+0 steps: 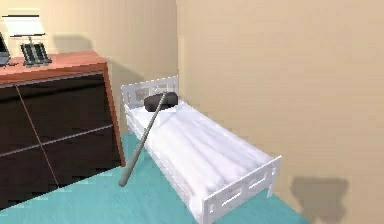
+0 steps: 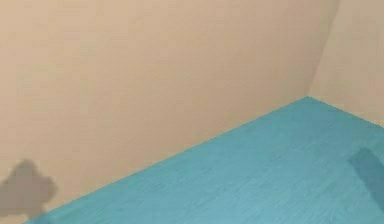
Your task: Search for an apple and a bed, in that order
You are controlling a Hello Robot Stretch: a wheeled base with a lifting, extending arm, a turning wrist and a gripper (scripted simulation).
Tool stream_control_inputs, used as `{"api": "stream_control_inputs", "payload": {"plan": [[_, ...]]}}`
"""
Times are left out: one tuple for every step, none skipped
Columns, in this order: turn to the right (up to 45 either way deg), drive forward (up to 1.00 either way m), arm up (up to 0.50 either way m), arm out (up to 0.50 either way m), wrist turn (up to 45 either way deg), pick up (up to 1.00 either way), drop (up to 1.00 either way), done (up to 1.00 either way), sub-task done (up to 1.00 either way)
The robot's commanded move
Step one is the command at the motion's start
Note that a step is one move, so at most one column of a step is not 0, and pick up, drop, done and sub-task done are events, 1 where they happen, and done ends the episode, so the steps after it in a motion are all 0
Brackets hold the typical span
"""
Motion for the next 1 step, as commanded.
{"api": "stream_control_inputs", "payload": {"plan": [[0.0,0.0,0.0,0.0,0.0,0.0,0.0,1.0,0.0]]}}
